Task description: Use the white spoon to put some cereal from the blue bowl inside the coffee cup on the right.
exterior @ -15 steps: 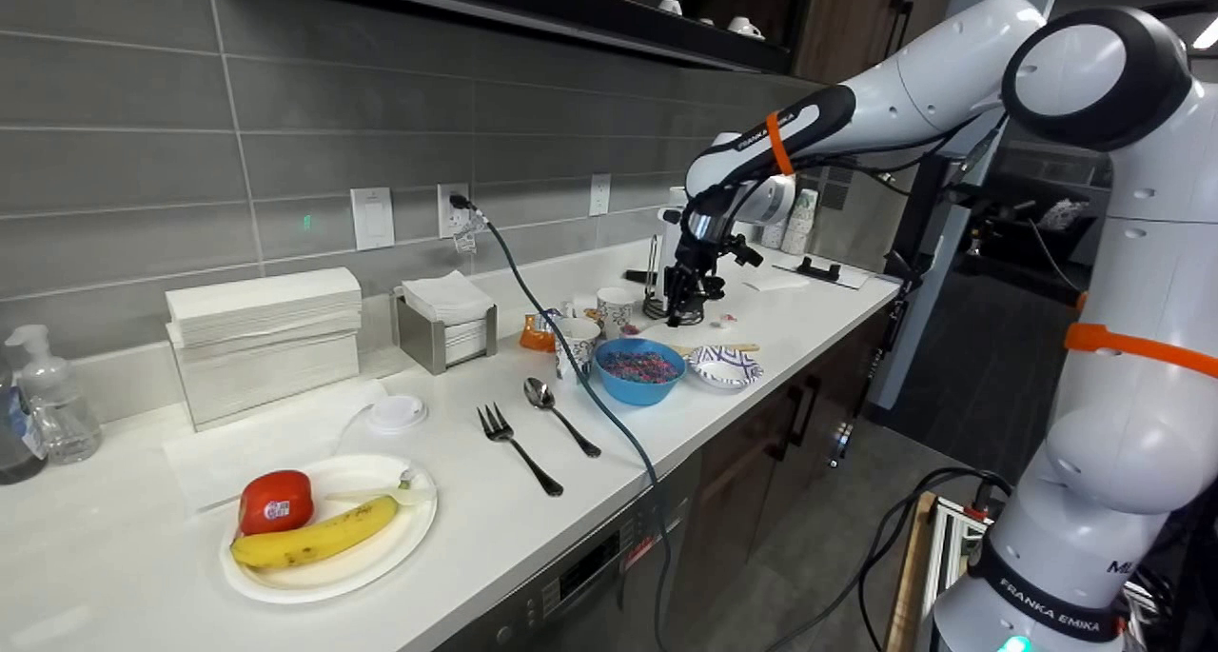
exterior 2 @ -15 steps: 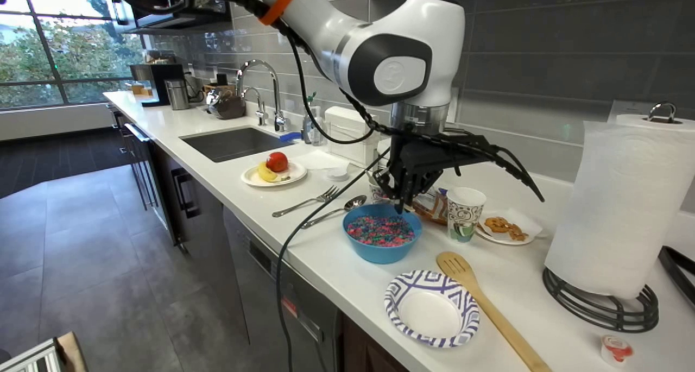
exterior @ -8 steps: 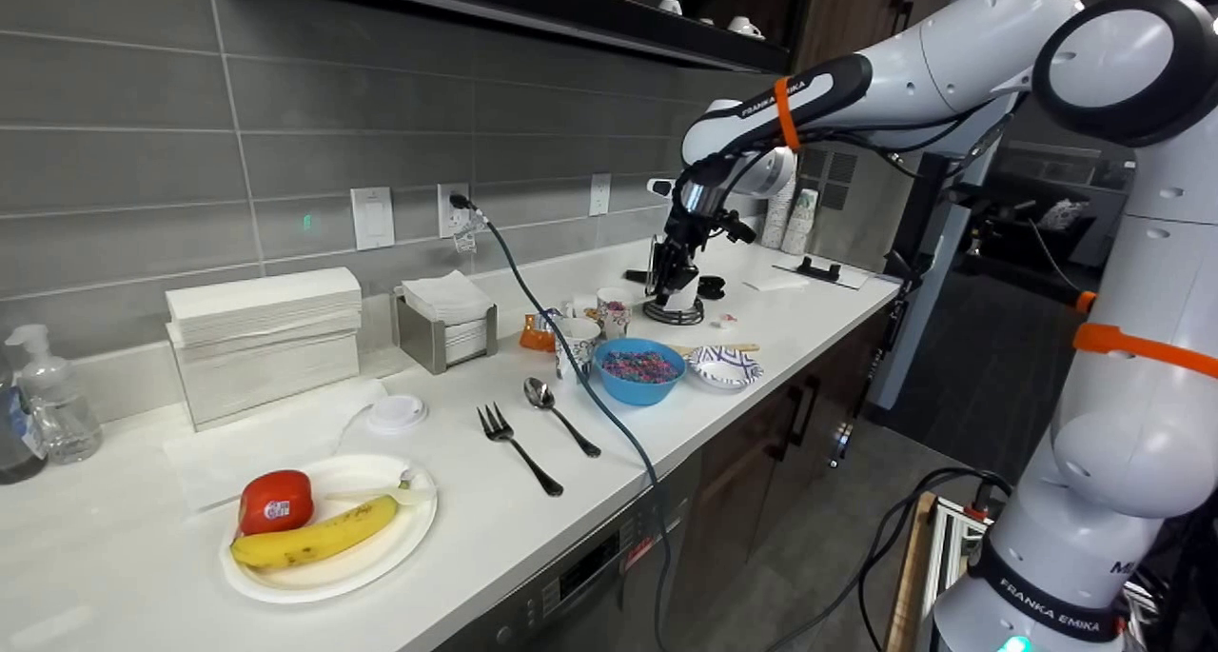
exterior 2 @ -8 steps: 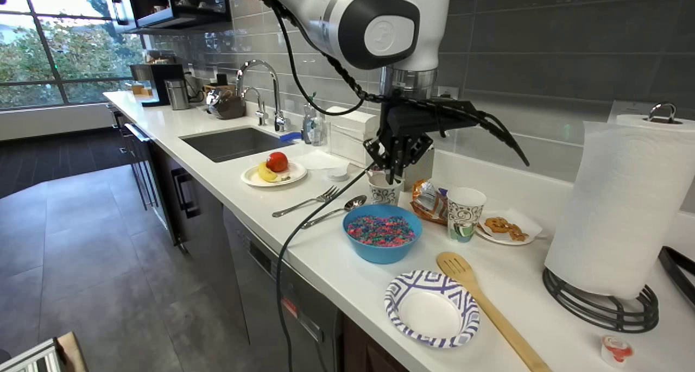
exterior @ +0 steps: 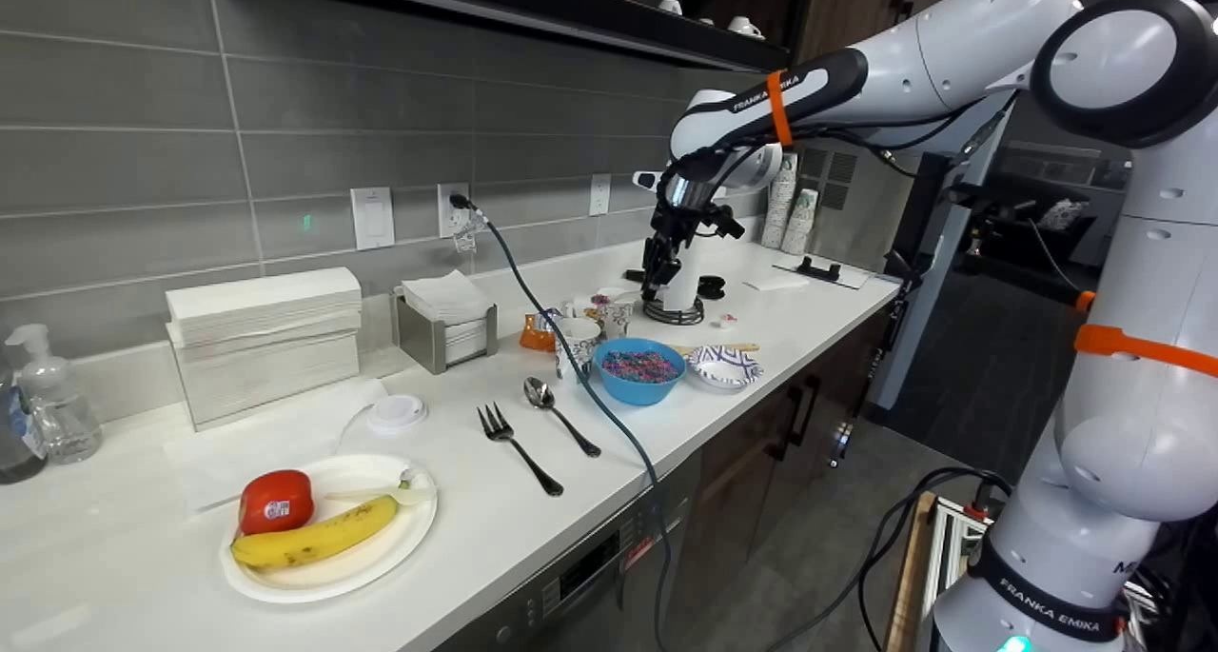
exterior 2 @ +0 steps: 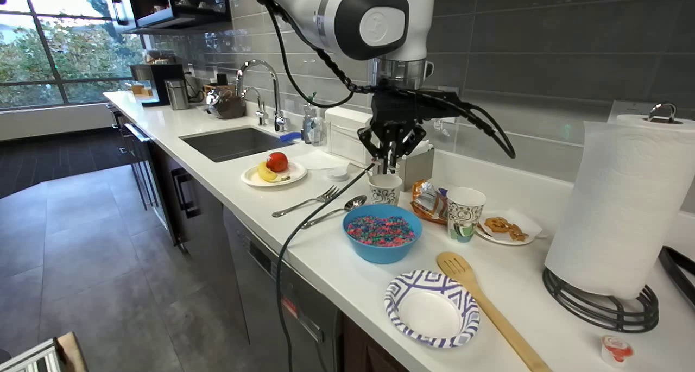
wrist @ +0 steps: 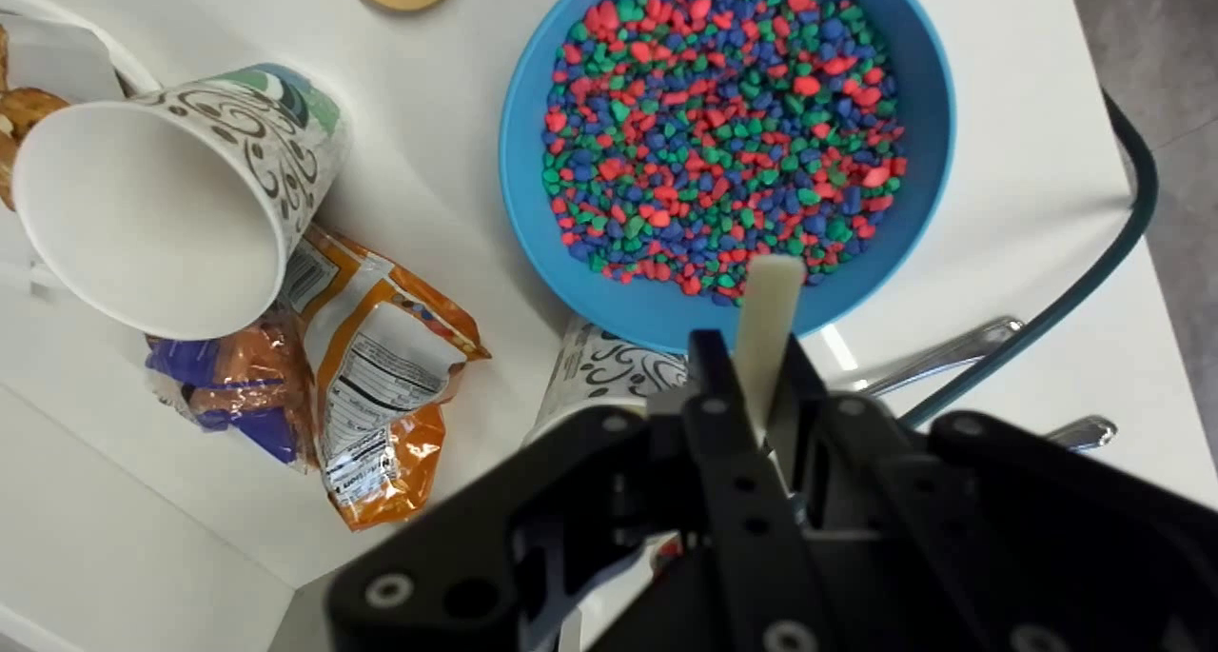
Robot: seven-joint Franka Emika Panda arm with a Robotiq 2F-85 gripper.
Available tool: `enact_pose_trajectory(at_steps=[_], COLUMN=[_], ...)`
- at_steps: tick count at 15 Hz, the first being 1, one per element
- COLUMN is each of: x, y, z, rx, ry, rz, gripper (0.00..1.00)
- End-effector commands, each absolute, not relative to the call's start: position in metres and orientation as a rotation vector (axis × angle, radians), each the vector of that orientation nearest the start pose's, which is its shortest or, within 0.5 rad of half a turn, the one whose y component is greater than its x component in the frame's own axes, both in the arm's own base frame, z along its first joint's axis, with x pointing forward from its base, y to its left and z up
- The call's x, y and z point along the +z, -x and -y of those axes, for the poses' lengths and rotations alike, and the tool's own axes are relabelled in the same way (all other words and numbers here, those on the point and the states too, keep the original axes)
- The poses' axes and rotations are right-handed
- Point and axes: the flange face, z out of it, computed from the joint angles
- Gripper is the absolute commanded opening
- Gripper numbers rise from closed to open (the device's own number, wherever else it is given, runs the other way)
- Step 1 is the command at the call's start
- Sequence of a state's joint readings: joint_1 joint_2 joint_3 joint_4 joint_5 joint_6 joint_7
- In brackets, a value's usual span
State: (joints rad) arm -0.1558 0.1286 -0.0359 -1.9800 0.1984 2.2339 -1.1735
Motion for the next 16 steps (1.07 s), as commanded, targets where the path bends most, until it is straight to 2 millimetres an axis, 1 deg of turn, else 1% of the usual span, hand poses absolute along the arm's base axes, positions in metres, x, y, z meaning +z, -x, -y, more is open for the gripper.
enact_pose_trajectory(at_steps=[1,4,9,13,16], x=[0.416,0.416,0.416,0.422,0.422], y=[-0.588,-0.584,-0.579,-0.581,-0.587], z=[0.115,0.138,0.174,0.198,0.212], rx=[-0.267,-0.263,-0.265,-0.303,-0.294], ry=[2.840,2.897,2.962,2.995,3.032], rz=[1.134,0.891,0.535,0.318,0.212], gripper=[0.03,0.03,0.03,0.03,0.03])
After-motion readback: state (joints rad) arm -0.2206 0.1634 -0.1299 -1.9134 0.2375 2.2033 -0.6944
